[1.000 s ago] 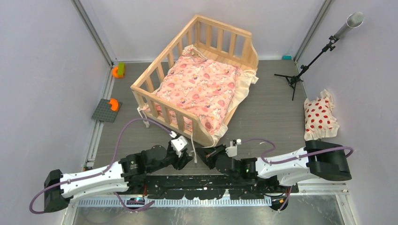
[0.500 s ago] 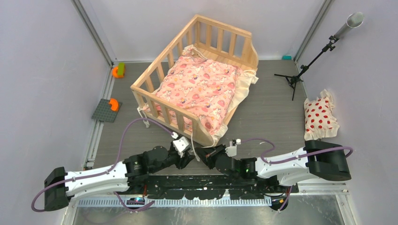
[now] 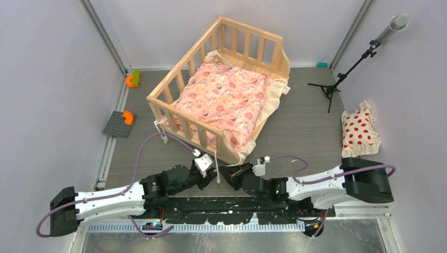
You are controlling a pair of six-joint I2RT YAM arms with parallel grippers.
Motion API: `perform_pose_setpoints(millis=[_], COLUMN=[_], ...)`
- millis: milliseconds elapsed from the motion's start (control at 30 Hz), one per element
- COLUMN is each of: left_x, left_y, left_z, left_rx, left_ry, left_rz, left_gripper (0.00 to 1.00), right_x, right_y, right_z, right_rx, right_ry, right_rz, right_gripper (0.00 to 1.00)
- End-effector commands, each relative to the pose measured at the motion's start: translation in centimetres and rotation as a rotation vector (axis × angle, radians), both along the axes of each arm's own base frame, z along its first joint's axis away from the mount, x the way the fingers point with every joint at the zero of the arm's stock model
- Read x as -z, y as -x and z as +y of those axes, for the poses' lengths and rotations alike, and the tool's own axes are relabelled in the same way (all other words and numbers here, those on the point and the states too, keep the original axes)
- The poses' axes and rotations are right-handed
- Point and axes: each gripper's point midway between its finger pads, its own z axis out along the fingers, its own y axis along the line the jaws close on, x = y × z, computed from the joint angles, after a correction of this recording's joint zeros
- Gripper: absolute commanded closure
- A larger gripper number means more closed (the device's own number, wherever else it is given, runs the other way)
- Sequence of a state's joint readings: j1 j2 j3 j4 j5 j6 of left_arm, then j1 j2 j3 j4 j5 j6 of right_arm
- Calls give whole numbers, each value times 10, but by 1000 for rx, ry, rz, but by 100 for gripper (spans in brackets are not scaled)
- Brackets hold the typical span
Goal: Set up the pet bed
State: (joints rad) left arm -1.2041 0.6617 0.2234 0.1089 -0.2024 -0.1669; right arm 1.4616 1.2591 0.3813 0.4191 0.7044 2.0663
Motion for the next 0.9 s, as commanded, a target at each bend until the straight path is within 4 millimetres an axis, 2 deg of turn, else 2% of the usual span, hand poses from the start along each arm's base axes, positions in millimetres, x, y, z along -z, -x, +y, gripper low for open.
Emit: perform_pose_setpoints(millis=[0,300,433,600,700,867], left_x=[-13,-8,-7,-13,-14,-16], left_y=[-5,0,-2,-8,-10,-15], left_z=[-4,-5,-2,2,1,-4], left_rx=[-11,15,-2,-40,-52,-63], left_ry=[48,36,13,7,1,-4], left_rz=[-42,-27,-16,-28,-31,-31], left_gripper=[74,100,100,100,100,100], right_x=[-9,-9,-11,-12,-11,-13], right_y=[-5,-5,-6,-7,-6,-4], right_z=[1,0,-4,-17,-26,-32], right_rx=[30,32,34,25,19,-14], right_ry=[-62,-63,-46,53,119,186], right_rz=[14,14,-12,-74,-87,-140], right_gripper=[99,99,98,70,62,54])
